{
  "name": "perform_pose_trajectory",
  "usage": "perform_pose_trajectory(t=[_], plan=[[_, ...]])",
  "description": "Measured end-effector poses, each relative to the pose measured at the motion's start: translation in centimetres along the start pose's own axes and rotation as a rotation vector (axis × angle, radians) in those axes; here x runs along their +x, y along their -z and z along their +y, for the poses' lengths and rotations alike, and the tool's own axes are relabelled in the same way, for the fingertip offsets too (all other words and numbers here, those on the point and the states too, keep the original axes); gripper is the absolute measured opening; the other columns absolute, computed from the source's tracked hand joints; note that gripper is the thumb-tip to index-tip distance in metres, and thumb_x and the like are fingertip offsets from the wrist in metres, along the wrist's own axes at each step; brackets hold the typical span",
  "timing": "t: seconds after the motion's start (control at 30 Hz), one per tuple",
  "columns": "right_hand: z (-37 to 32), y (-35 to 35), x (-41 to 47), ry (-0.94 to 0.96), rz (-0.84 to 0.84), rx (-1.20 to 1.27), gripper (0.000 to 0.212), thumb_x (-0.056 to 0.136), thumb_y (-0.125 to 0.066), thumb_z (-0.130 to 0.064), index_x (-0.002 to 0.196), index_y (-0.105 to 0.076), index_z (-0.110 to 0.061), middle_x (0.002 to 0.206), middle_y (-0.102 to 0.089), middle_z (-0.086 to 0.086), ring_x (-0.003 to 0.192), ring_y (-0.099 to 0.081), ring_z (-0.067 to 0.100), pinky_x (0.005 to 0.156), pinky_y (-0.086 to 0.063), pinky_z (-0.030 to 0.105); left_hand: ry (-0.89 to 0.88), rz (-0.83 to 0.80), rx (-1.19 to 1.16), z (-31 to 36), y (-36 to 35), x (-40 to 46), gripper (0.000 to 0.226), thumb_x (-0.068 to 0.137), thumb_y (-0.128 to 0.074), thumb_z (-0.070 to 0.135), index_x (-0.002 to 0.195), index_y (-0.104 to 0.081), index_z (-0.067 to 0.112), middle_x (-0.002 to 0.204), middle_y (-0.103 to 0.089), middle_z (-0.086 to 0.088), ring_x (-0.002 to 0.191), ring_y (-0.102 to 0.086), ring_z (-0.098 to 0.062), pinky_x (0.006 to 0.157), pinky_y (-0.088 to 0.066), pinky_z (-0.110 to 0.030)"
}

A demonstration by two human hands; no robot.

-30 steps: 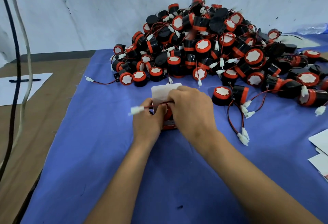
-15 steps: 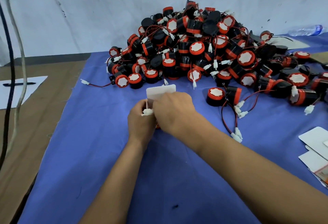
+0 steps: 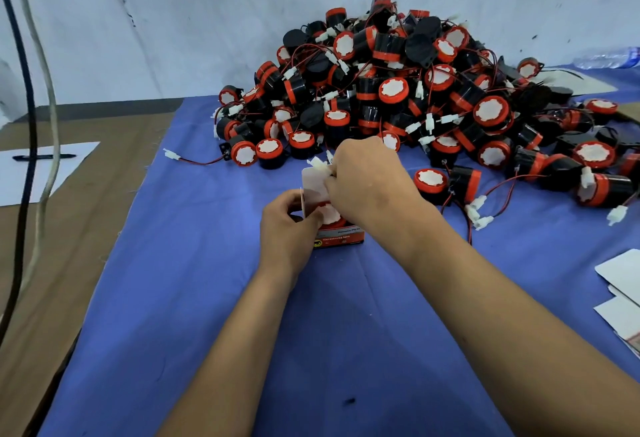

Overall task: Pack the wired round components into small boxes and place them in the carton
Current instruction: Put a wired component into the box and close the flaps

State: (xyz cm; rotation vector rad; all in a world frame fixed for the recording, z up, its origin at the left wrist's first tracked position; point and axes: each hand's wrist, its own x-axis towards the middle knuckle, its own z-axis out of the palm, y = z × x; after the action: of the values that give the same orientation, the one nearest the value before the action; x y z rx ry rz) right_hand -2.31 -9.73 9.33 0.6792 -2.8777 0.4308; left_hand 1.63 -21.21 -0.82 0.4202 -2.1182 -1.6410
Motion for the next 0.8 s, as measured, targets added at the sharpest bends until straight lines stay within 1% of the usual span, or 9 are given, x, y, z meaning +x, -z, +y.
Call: perform_pose_trajectory(t=[0.13, 0.2, 0.27, 0.33, 0.4, 0.47, 0.63, 0.73, 0.8], plan=[[-1.1, -0.5, -1.0, 0.083, -0.136, -0.074, 0.013, 0.093, -0.055, -0.009, 0.09, -0.045, -0.016, 0.087, -0.045, 0.005, 0.08, -0.044, 0.027, 0.058, -0.035, 0.031, -0.032, -0.001, -0.005, 0.4, 0.0, -0.4, 0.008, 0.093, -0.07, 0.009, 0.089, -0.074, 0.015, 0.086, -0.074, 0.003, 0.074, -0.065, -0.016, 0.065, -0.056, -0.03], [-1.2, -0.8, -0.8, 0.104, -0.212, -0.089, 0.018, 0.092, -0.052, -0.006, 0.101, -0.045, -0.02, 0.088, -0.044, 0.005, 0.086, -0.042, 0.028, 0.058, -0.035, 0.031, -0.034, -0.017, -0.04, 0.7, -0.1, -0.7, 0.02, 0.098, -0.062, 0.007, 0.08, -0.069, 0.014, 0.076, -0.069, 0.003, 0.068, -0.06, -0.011, 0.058, -0.049, -0.021], [-1.2, -1.0, -0.2, 0.1, -0.265, -0.145, 0.018, 0.092, -0.052, -0.008, 0.105, -0.044, -0.019, 0.095, -0.046, 0.008, 0.091, -0.042, 0.03, 0.069, -0.04, 0.035, -0.009, -0.068, -0.104, 1.1, 0.0, -0.8, 0.029, 0.1, -0.054, 0.004, 0.077, -0.067, 0.015, 0.072, -0.067, 0.003, 0.065, -0.059, -0.008, 0.057, -0.048, -0.018], [-1.3, -1.2, 0.2, 0.1, -0.296, -0.189, 0.018, 0.091, -0.055, -0.012, 0.099, -0.039, -0.017, 0.097, -0.048, 0.007, 0.092, -0.043, 0.031, 0.073, -0.041, 0.036, 0.011, -0.114, -0.174, 1.5, 0.0, -1.0, 0.028, 0.095, -0.052, 0.009, 0.07, -0.063, 0.016, 0.067, -0.063, 0.003, 0.061, -0.054, -0.01, 0.055, -0.045, -0.019], [-1.3, -1.6, 0.5, 0.106, -0.293, -0.197, 0.023, 0.09, -0.057, -0.014, 0.087, -0.034, -0.016, 0.086, -0.046, 0.004, 0.091, -0.044, 0.029, 0.072, -0.04, 0.035, 0.029, -0.142, -0.22, 1.8, 0.0, -1.0, 0.023, 0.086, -0.05, 0.015, 0.065, -0.06, 0.016, 0.064, -0.059, 0.001, 0.059, -0.05, -0.01, 0.053, -0.043, -0.02], [-1.2, -2.0, 0.7, 0.097, -0.263, -0.185, 0.03, 0.089, -0.059, -0.013, 0.08, -0.031, -0.017, 0.077, -0.039, 0.002, 0.089, -0.043, 0.029, 0.07, -0.039, 0.034, 0.034, -0.142, -0.214, 1.8, 0.0, -1.0, 0.032, 0.088, -0.049, 0.012, 0.06, -0.059, 0.023, 0.062, -0.058, 0.003, 0.058, -0.049, -0.01, 0.053, -0.042, -0.021], [-1.1, -2.3, 0.3, 0.02, -0.178, -0.109, 0.023, 0.088, -0.057, -0.008, 0.088, -0.035, -0.016, 0.076, -0.033, 0.003, 0.089, -0.038, 0.028, 0.064, -0.039, 0.035, 0.018, -0.082, -0.121, 1.4, -0.5, -1.1, 0.024, 0.088, -0.05, 0.021, 0.065, -0.055, 0.019, 0.067, -0.059, -0.003, 0.067, -0.049, -0.021, 0.062, -0.042, -0.036], [-0.8, -2.2, 0.1, -0.014, -0.146, -0.128, 0.031, 0.086, -0.058, -0.005, 0.073, -0.031, -0.014, 0.074, -0.03, 0.003, 0.084, -0.038, 0.025, 0.055, -0.034, 0.033, -0.006, -0.057, -0.049, 0.8, -1.1, -1.1, 0.033, 0.099, -0.052, 0.013, 0.069, -0.057, 0.026, 0.066, -0.062, 0.005, 0.063, -0.052, -0.013, 0.057, -0.043, -0.025], [-0.8, -2.5, 0.5, 0.013, -0.169, -0.166, 0.035, 0.083, -0.057, -0.002, 0.07, -0.027, -0.016, 0.072, -0.034, 0.005, 0.08, -0.038, 0.026, 0.049, -0.029, 0.03, -0.02, -0.042, -0.027, 0.6, -1.3, -1.2, 0.031, 0.098, -0.053, 0.008, 0.07, -0.056, 0.021, 0.064, -0.06, 0.003, 0.061, -0.049, -0.01, 0.054, -0.04, -0.021]])
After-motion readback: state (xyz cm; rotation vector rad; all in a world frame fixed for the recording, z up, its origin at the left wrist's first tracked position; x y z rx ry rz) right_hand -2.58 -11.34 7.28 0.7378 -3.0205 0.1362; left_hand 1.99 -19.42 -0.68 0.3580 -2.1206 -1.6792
